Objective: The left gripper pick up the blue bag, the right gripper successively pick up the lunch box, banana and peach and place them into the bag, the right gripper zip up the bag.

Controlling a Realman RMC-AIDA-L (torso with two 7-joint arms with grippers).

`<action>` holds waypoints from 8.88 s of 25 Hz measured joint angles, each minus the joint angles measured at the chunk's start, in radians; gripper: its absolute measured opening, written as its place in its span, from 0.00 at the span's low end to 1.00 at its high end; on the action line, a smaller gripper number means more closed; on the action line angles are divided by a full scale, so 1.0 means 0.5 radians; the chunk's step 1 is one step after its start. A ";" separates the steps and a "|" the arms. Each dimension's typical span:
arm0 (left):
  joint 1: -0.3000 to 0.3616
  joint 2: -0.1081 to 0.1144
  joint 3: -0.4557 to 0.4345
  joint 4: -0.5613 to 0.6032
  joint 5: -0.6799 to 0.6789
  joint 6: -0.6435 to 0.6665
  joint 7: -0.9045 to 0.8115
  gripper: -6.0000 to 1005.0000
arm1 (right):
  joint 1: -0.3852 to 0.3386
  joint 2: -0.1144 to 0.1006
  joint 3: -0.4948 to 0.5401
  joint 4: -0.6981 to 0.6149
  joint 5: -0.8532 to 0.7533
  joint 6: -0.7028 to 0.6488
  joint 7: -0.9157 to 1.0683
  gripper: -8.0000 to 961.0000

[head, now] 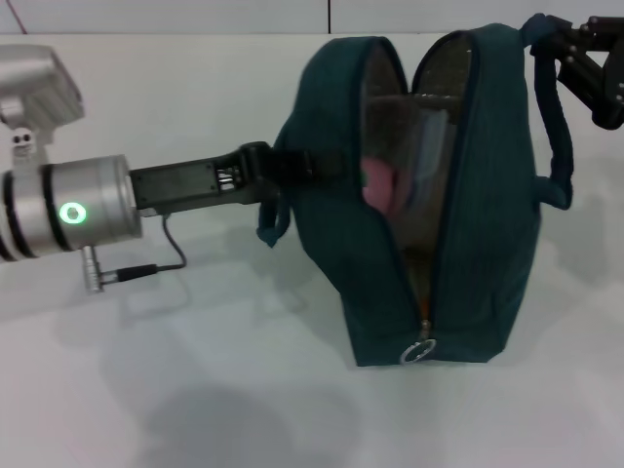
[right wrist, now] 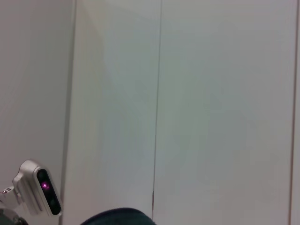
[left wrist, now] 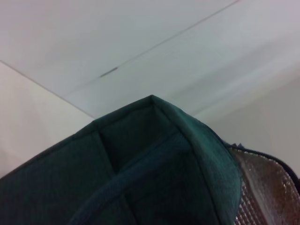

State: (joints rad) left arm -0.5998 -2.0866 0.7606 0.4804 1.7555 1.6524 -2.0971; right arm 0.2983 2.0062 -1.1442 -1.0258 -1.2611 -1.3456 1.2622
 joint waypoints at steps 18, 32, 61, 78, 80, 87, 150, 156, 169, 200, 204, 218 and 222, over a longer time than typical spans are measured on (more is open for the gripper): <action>-0.019 -0.015 0.083 -0.172 -0.038 -0.129 0.130 0.04 | 0.052 -0.012 0.006 0.211 -0.061 0.013 -0.013 0.08; 0.037 -0.014 0.070 -0.197 -0.045 -0.130 0.162 0.04 | 0.097 -0.018 0.046 0.341 -0.083 0.006 0.000 0.09; 0.084 -0.009 0.066 -0.197 -0.072 -0.160 0.169 0.04 | 0.001 -0.001 0.067 0.376 -0.533 -1.147 -0.426 0.68; 0.092 -0.015 0.065 -0.197 -0.072 -0.160 0.176 0.04 | 0.102 0.006 -0.089 0.792 -0.894 -0.791 -0.531 0.67; 0.092 -0.015 0.065 -0.197 -0.072 -0.160 0.176 0.04 | 0.104 0.006 -0.101 0.808 -0.894 -0.762 -0.531 0.67; 0.095 -0.015 0.068 -0.197 -0.072 -0.160 0.176 0.04 | 0.086 0.007 -0.098 0.834 -0.891 -0.706 -0.522 0.67; 0.115 -0.008 0.071 -0.194 -0.092 -0.157 0.194 0.06 | 0.134 0.012 -0.511 1.004 -0.395 -0.311 -0.516 0.64; 0.116 -0.008 0.073 -0.194 -0.092 -0.157 0.196 0.06 | 0.144 0.012 -0.495 1.012 -0.380 -0.311 -0.504 0.56; 0.122 -0.008 0.073 -0.194 -0.090 -0.157 0.197 0.07 | 0.139 0.013 -0.494 1.018 -0.378 -0.311 -0.500 0.24; 0.141 -0.010 0.073 -0.194 -0.093 -0.148 0.224 0.09 | 0.065 -0.002 -0.196 0.991 -0.387 -0.554 -0.563 0.01; 0.138 -0.011 0.073 -0.194 -0.093 -0.146 0.224 0.10 | 0.087 0.005 -0.201 0.992 -0.389 -0.577 -0.560 0.01; 0.135 -0.012 0.065 -0.197 -0.093 -0.142 0.220 0.11 | 0.074 -0.049 -0.116 1.002 -0.384 -0.718 -0.559 0.01; 0.132 -0.011 0.065 -0.197 -0.094 -0.145 0.217 0.11 | 0.078 -0.025 -0.042 0.993 -0.380 -0.780 -0.568 0.01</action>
State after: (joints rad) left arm -0.5338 -2.0922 0.7930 0.3819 1.7085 1.5798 -1.9886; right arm 0.3371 1.9936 -1.1650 -0.5294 -1.4512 -1.7354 0.9782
